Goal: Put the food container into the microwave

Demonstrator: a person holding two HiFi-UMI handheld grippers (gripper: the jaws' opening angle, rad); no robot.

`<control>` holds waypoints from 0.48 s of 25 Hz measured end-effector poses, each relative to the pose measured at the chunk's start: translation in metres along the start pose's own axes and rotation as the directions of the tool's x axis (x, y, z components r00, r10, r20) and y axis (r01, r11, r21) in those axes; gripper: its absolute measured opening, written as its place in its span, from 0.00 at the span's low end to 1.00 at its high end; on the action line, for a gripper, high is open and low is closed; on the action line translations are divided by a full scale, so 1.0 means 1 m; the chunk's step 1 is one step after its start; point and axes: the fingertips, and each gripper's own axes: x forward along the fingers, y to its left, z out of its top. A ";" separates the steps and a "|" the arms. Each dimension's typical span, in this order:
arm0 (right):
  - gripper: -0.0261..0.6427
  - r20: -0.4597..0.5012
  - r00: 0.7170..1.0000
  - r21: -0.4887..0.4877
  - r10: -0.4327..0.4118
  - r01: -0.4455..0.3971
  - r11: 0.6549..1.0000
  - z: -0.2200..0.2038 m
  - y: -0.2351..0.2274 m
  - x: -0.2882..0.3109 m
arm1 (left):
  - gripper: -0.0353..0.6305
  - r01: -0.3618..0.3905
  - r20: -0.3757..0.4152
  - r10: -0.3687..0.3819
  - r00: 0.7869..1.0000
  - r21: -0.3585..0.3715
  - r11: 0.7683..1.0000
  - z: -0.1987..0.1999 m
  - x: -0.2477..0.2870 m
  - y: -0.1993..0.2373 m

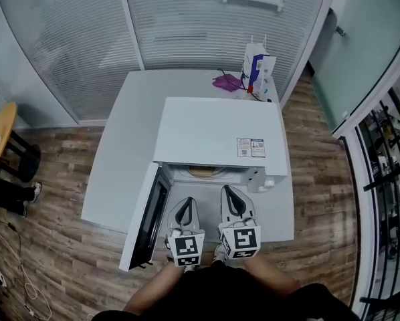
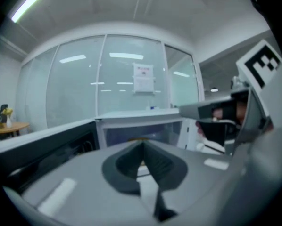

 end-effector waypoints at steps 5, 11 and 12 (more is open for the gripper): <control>0.05 0.020 1.000 -0.027 0.016 -0.016 1.000 0.013 0.006 -0.013 | 0.06 0.023 0.067 -0.022 0.997 -0.011 1.000 0.021 -0.010 0.001; 0.05 0.046 0.999 -0.039 0.003 -0.002 0.999 0.025 0.007 -0.020 | 0.06 0.053 0.108 -0.052 0.993 -0.007 0.999 0.037 -0.017 -0.002; 0.05 0.049 0.999 -0.041 0.001 0.001 0.999 0.027 0.007 -0.022 | 0.06 0.056 0.110 -0.055 0.992 -0.005 0.998 0.037 -0.019 -0.002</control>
